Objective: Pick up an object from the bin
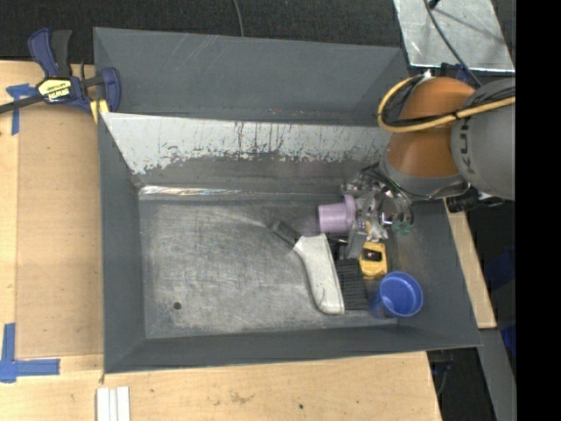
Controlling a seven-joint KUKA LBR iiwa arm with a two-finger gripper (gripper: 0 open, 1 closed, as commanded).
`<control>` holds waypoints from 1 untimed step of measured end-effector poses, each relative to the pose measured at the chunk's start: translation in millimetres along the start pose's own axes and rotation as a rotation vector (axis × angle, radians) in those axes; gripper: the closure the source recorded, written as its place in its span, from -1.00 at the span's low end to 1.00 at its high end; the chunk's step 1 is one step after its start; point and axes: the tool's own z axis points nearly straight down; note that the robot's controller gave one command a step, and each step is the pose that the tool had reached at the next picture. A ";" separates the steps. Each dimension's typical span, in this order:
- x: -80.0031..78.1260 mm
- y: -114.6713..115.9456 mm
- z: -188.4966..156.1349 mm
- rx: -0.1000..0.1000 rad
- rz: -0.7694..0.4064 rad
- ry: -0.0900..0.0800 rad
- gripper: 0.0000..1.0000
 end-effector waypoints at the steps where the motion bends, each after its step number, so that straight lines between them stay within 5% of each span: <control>1: -13.8 3.8 0.8 -0.001 0.076 0.020 1.00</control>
Offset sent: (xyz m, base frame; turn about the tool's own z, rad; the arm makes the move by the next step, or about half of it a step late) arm 0.0000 0.0000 0.0000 0.0000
